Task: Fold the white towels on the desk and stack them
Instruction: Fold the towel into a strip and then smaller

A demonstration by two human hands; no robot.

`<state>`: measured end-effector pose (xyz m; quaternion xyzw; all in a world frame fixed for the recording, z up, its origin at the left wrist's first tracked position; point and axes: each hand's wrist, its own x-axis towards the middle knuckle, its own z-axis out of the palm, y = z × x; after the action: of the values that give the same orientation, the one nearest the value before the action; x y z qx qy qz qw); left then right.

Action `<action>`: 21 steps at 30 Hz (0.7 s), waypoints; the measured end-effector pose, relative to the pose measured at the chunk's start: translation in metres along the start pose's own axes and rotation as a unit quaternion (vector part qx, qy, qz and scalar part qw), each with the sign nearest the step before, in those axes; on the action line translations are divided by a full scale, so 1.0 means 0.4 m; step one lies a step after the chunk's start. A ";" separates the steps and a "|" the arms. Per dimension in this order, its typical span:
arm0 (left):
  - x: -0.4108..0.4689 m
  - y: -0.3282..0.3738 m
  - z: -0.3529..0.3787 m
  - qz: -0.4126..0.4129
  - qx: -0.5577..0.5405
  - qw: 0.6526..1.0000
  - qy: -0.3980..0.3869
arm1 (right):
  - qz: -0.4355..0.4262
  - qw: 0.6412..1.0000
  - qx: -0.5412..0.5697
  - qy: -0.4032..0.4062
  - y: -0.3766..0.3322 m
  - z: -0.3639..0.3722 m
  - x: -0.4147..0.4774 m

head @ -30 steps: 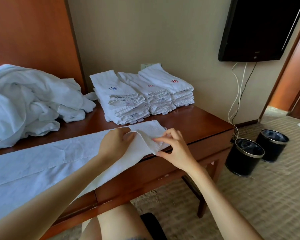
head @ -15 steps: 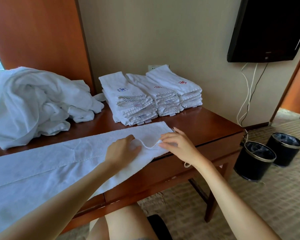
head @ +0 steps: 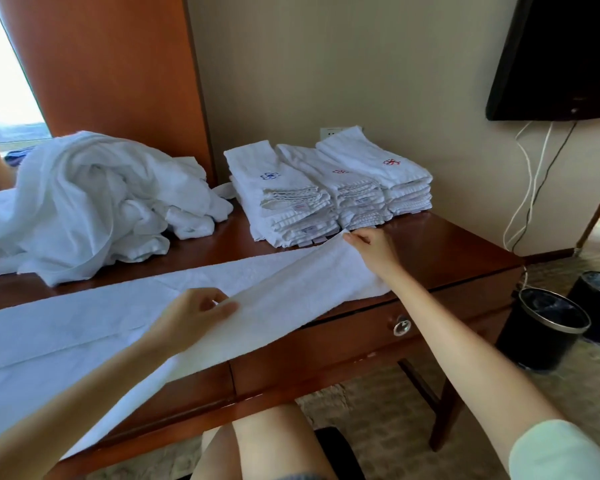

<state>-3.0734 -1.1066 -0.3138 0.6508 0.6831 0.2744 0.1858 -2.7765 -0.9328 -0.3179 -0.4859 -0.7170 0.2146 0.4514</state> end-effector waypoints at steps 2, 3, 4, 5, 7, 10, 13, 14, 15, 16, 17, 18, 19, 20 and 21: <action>0.061 0.002 -0.045 -0.002 0.015 0.999 0.039 | 0.028 1.000 -0.005 -0.001 0.011 0.009 0.013; 0.100 0.009 -0.061 0.001 0.041 0.997 0.060 | 0.046 0.999 -0.008 0.003 0.013 0.013 0.018; 0.141 0.021 -0.072 -0.001 0.072 0.995 0.072 | 0.065 0.998 -0.015 0.011 0.015 0.017 0.024; 0.179 0.036 -0.078 -0.007 0.103 0.992 0.079 | 0.086 0.996 -0.025 0.021 0.015 0.019 0.030; 0.244 0.056 -0.072 -0.014 0.158 0.983 0.092 | 0.129 0.989 -0.060 0.041 0.018 0.020 0.044; 0.298 0.046 -0.035 -0.014 0.214 0.974 0.075 | 0.165 0.978 -0.118 0.052 0.033 0.022 0.053; 0.298 0.001 0.015 -0.032 0.187 0.981 0.048 | 0.158 0.970 -0.184 0.031 0.040 0.028 0.052; 0.293 -0.014 0.028 -0.033 0.169 0.983 0.059 | 0.151 0.965 -0.211 0.026 0.040 0.030 0.054; 0.289 -0.026 0.036 -0.029 0.156 0.984 0.075 | 0.144 0.961 -0.237 0.022 0.039 0.031 0.057; 0.287 -0.032 0.040 -0.023 0.152 0.984 0.088 | 0.138 0.956 -0.258 0.019 0.037 0.031 0.062; 0.286 -0.034 0.041 -0.018 0.153 0.984 0.092 | 0.133 0.952 -0.274 0.019 0.034 0.031 0.066; 0.286 -0.034 0.041 -0.015 0.156 0.983 0.092 | 0.128 0.951 -0.282 0.021 0.032 0.031 0.069; 0.285 -0.032 0.040 -0.015 0.157 0.983 0.090 | 0.122 0.951 -0.283 0.031 0.030 0.033 0.069; 0.285 -0.031 0.039 -0.016 0.158 0.983 0.088 | 0.112 0.953 -0.278 0.051 0.030 0.035 0.067; 0.285 -0.031 0.040 -0.016 0.160 0.983 0.087 | 0.101 0.953 -0.273 0.077 0.030 0.038 0.063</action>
<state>-3.0830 -0.9917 -0.3224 0.6347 0.7422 0.2140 0.0232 -2.7866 -0.9030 -0.3234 -0.6758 -0.6583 0.0168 0.3310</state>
